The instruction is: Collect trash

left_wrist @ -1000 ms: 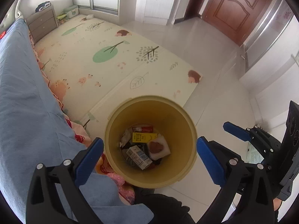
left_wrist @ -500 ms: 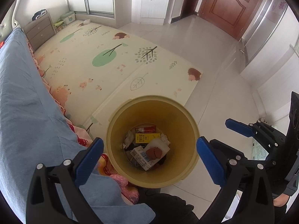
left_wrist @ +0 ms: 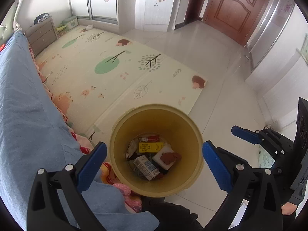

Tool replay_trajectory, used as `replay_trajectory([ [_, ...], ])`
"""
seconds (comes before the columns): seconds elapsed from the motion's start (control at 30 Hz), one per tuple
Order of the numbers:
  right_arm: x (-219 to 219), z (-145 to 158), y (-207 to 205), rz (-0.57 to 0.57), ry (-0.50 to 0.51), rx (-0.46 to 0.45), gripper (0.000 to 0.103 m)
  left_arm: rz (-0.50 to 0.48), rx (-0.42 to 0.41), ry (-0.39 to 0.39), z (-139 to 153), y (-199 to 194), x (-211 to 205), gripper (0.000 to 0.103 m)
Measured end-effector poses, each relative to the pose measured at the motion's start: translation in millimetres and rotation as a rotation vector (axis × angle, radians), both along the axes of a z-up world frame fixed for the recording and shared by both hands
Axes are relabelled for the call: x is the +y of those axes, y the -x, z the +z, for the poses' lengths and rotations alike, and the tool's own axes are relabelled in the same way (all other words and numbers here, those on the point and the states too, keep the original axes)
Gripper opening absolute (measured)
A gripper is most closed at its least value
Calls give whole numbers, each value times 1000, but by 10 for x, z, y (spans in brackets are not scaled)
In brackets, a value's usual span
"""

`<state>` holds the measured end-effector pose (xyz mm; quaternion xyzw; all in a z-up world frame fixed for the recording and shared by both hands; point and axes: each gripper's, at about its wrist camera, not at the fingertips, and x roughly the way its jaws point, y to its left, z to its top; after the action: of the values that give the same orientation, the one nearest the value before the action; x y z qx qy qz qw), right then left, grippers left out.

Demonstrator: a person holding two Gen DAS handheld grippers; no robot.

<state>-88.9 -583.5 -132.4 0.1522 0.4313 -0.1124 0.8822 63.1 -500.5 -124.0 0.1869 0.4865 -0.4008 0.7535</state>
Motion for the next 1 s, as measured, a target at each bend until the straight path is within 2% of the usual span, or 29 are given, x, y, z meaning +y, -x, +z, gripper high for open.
replay_trajectory([
  [0.2, 96, 156, 48, -8, 38, -29, 56, 8, -19, 95, 183, 53, 147, 99],
  [0.3, 214, 286, 51, -1, 73, -56, 56, 30, -61, 148, 342, 103, 292, 99],
  [0.53, 552, 630, 15, 31, 122, -188, 63, 133, -270, 241, 739, 283, 843, 99],
  [0.63, 744, 765, -12, 31, 145, -260, 74, 186, -320, 269, 884, 313, 1132, 99],
  [0.7, 874, 832, -31, 23, 160, -311, 86, 232, -365, 283, 967, 339, 1345, 99],
  [0.8, 1092, 925, -60, 49, 156, -390, 89, 308, -446, 312, 1072, 400, 1701, 99],
  [0.9, 1324, 994, -144, 93, 144, -424, 92, 381, -516, 315, 1140, 436, 2054, 99],
  [1.0, 1604, 1064, -239, 142, 150, -440, 95, 445, -535, 325, 1202, 435, 2411, 99],
])
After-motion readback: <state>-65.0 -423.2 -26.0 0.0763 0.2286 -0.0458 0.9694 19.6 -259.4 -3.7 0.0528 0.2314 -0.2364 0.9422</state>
